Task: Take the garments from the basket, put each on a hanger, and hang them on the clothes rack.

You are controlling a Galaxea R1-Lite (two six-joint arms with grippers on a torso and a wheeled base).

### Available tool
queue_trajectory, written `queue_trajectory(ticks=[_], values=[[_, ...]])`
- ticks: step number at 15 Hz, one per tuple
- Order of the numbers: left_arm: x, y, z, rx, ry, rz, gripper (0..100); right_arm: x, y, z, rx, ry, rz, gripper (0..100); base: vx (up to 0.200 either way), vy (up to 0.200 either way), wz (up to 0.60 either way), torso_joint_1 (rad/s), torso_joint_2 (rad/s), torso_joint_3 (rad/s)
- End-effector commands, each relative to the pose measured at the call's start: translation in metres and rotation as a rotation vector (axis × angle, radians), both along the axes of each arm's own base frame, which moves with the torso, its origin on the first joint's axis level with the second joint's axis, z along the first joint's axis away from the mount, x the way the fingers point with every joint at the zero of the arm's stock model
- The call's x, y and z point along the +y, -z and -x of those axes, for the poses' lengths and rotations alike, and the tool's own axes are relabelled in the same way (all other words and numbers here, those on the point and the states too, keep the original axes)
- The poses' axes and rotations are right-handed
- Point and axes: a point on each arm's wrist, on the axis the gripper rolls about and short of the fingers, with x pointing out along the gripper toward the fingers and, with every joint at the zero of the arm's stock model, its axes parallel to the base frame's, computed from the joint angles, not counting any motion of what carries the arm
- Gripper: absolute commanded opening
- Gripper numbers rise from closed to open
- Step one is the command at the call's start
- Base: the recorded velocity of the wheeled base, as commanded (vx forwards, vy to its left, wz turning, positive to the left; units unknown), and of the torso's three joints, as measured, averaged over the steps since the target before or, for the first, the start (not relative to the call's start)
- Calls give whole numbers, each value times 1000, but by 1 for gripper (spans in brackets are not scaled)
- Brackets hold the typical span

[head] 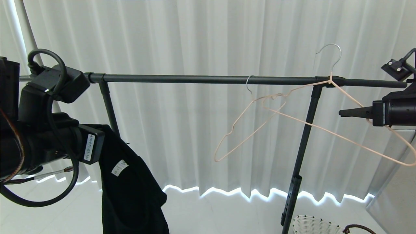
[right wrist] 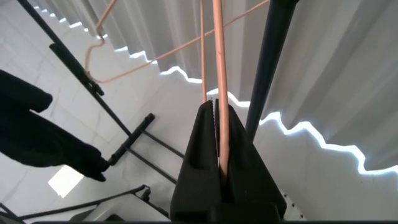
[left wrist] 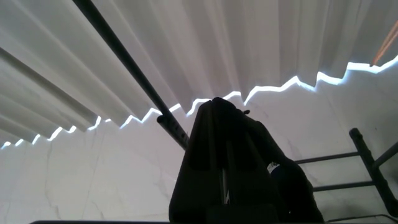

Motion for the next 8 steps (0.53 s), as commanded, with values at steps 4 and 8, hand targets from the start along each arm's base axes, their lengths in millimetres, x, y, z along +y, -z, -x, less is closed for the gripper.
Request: queue_trajectory(ticks=[4,8], values=[[0,-1,0,-3,0,1,0,1,2,15,5,-5,0,0,0,0,0,0,0,0],[0,0,0,0,0,0,0,-4,-2,31,-13,23,3,0,0,0,0,0,0,0]])
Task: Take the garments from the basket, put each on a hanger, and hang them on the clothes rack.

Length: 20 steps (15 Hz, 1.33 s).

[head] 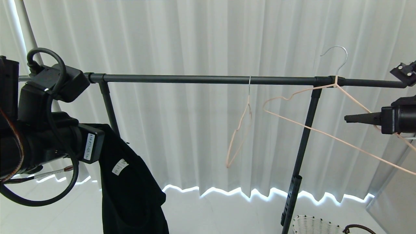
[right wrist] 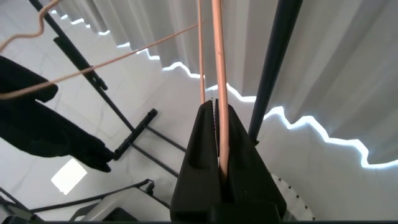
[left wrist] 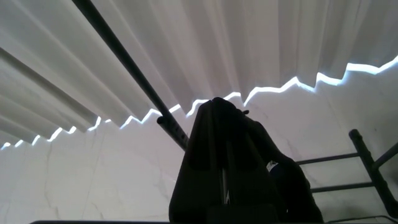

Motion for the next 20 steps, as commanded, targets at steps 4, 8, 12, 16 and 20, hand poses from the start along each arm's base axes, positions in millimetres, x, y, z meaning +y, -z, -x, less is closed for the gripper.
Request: queue_trajectory(ticks=[4,8,12,16,20], values=[[2,7,-3,28,-17,-9,0,-9,-8,48,-9,130,48,0,0,0,0,0,0,0],[4,13,-7,53,-35,-16,0,-9,8,94,21,257,117,0,0,0,0,0,0,0],[9,21,-5,65,-58,-15,0,-8,11,113,1,307,140,0,-150,0,0,2,2,4],[11,33,-7,41,-63,-11,0,-3,10,118,-11,265,138,0,-200,0,0,4,1,1],[11,32,-7,36,-61,-10,0,2,10,120,-19,225,137,0,-200,0,0,1,1,5]])
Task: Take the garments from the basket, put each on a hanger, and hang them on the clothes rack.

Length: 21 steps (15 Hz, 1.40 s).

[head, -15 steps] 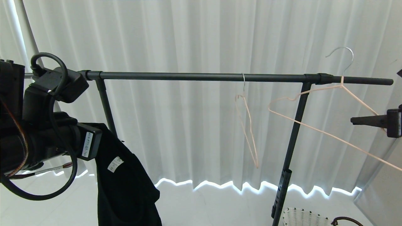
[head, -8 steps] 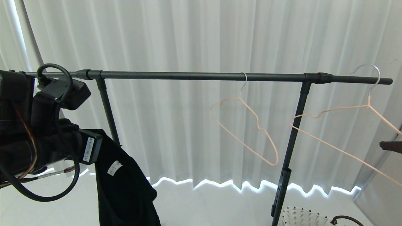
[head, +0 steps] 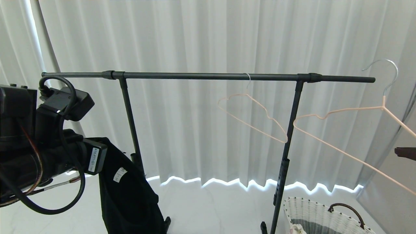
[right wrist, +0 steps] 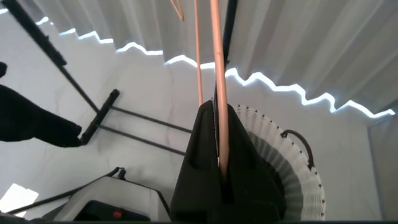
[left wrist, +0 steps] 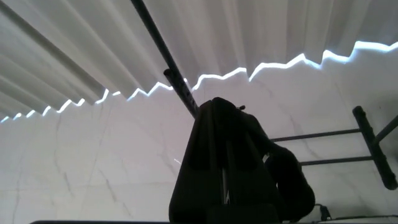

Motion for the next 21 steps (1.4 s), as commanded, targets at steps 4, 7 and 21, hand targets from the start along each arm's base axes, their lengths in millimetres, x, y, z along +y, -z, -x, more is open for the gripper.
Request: queue_trajectory(ticks=[4,7,21], values=[[0,-2,0,-6,-2,1,0,1,-4,7,-29,-4,2,0,-200,0,0,2,4,4],[0,-3,1,-11,-3,1,0,1,-6,9,-38,-6,-28,0,-200,0,0,1,2,4],[-87,-3,-89,-11,-93,131,0,68,23,33,157,-551,-300,0,0,0,0,0,0,0]])
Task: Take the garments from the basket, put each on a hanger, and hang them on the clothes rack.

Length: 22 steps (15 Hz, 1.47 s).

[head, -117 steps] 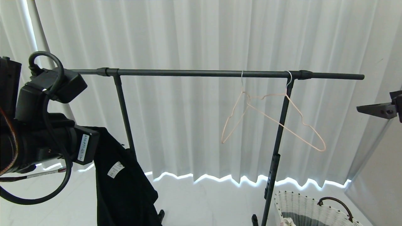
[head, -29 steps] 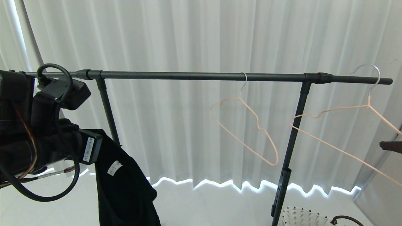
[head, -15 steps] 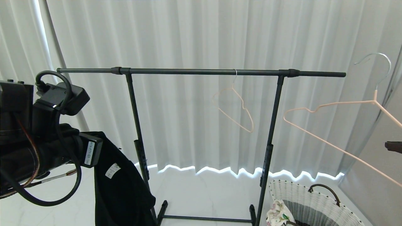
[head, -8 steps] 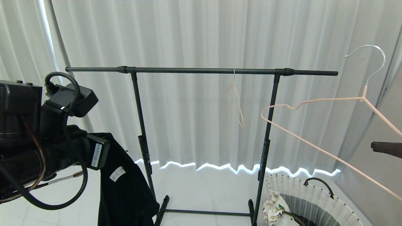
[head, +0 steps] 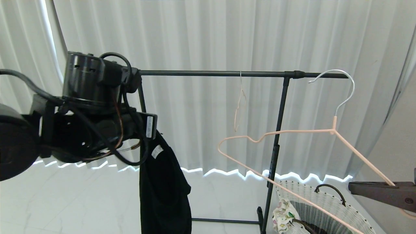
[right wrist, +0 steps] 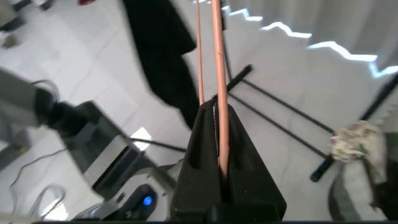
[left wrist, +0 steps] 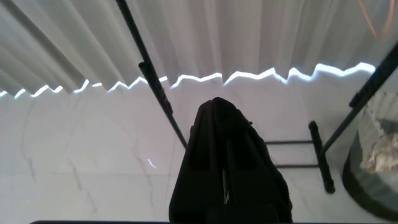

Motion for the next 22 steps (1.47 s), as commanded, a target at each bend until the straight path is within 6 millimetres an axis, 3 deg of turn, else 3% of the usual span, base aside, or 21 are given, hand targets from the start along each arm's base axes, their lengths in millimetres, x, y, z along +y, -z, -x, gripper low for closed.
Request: queue_trajectory(ticks=[1,6,9,17,22], values=[[-19,11,-32,26,-16,-4,0,8,1,6,7,-83,-4,0,0,0,0,0,0,0],[-47,-4,-31,-22,20,119,0,32,7,-9,-9,-134,-56,0,0,0,0,0,0,0],[-51,-17,-35,-62,21,156,0,42,14,-22,-4,-123,-58,0,0,0,0,0,0,0],[-58,-17,-27,-54,52,151,0,66,20,-50,-55,-110,-102,0,0,0,0,0,0,0],[-34,-5,-35,98,31,47,0,65,28,-48,-36,-118,-87,0,0,0,0,0,0,0]])
